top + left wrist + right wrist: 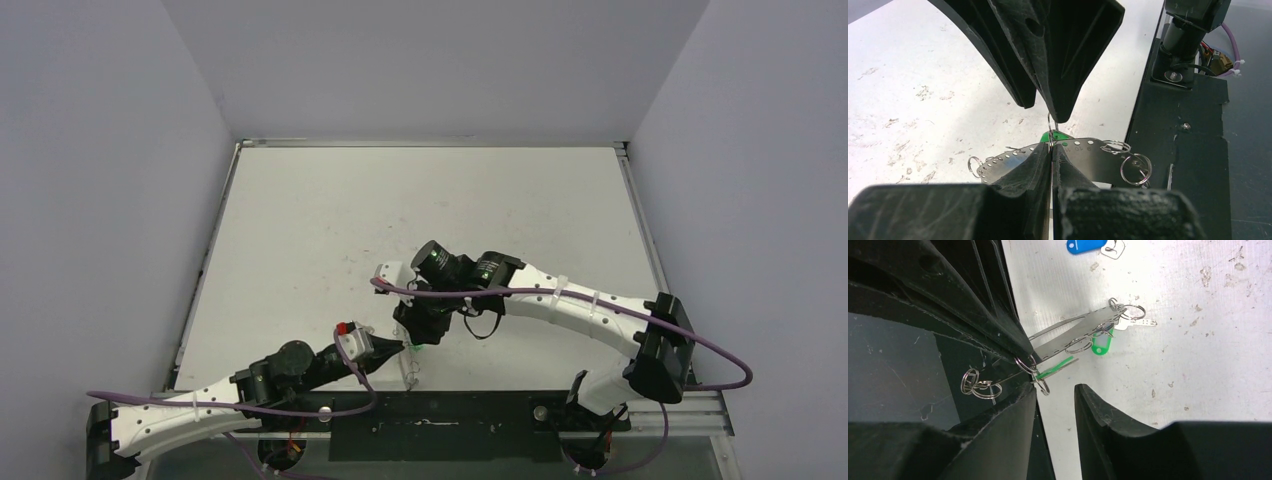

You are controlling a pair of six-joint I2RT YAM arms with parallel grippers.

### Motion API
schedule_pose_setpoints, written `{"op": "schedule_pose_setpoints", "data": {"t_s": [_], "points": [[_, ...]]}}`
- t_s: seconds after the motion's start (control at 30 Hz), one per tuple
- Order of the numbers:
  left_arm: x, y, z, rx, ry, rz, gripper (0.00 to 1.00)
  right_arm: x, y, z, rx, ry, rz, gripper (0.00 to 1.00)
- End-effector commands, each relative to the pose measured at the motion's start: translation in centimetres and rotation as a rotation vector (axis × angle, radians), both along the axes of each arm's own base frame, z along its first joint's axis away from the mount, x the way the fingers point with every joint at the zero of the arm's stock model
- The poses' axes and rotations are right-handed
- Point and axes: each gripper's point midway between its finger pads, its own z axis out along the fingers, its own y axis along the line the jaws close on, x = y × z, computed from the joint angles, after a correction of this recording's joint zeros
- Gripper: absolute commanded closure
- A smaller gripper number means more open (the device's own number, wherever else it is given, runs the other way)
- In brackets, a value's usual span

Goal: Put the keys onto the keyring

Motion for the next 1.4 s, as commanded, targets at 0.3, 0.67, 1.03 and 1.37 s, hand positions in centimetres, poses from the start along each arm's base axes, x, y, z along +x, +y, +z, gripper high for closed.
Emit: {"op": "schedule_pose_setpoints", "data": {"t_s": [0.3,0.67,1.03,1.37], "points": [[0.4,-0.1,2.1,-0.084,-0.018,0.022,1.00,-0.4,0.7,-0.4,0.056,0.029,0.040,1.00],[0.5,-0.1,2.1,-0.088,-0.019,0.026,1.00,-0.7,0.3,-1.7,0.035,0.047,0.040,1.00],[0.4,-0.1,2.2,-0.085,-0.018,0.021,1.00,-0.7,0.0,-1.0,0.058,0.015,0.068,0.97],[0.3,-0.1,2.3,-0.082,-0.024,0.016,1.00,-1.4,-0.1,2.5,0.291,-0.154,0.199,0.49]]}}
